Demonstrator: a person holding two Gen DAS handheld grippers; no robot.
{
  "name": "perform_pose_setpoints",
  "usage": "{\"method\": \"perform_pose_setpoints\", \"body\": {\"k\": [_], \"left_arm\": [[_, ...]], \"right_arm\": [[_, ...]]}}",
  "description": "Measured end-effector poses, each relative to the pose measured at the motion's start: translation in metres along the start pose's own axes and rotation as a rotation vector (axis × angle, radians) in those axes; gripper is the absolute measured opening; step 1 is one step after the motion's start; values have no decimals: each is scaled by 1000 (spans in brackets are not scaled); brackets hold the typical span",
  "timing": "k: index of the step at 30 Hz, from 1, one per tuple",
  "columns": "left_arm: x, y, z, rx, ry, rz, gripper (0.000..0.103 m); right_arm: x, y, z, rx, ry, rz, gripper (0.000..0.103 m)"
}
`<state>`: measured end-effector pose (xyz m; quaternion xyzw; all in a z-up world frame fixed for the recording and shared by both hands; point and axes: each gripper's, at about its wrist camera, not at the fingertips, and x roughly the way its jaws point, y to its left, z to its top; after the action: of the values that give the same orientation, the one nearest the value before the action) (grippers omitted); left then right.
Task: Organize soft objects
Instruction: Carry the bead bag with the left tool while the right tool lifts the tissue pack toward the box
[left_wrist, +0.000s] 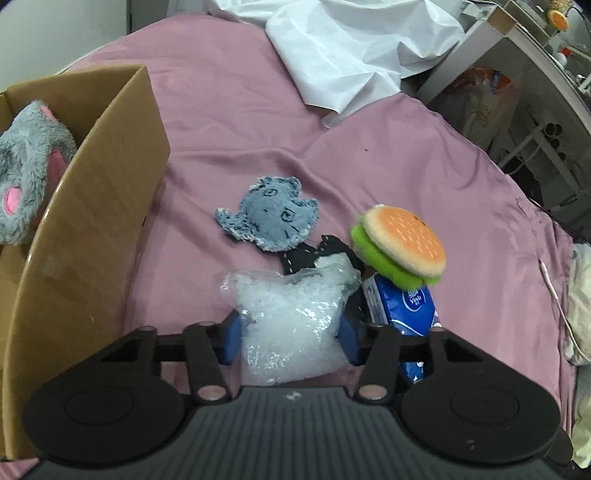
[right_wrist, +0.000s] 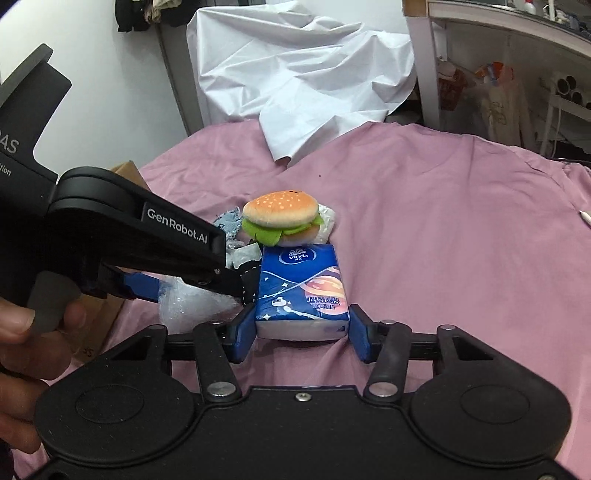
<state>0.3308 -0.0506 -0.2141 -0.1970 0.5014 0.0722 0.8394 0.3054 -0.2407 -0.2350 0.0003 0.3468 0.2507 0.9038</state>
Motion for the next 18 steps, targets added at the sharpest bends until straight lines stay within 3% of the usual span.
{"method": "perform_pose_setpoints", "body": {"k": [10, 18], "left_arm": [[-24, 0, -9, 15, -6, -37, 43], [-51, 5, -16, 22, -33, -59, 43]], "right_arm": [[-31, -2, -3, 55, -29, 0, 51], [-53, 3, 5, 82, -102, 17, 50]]}}
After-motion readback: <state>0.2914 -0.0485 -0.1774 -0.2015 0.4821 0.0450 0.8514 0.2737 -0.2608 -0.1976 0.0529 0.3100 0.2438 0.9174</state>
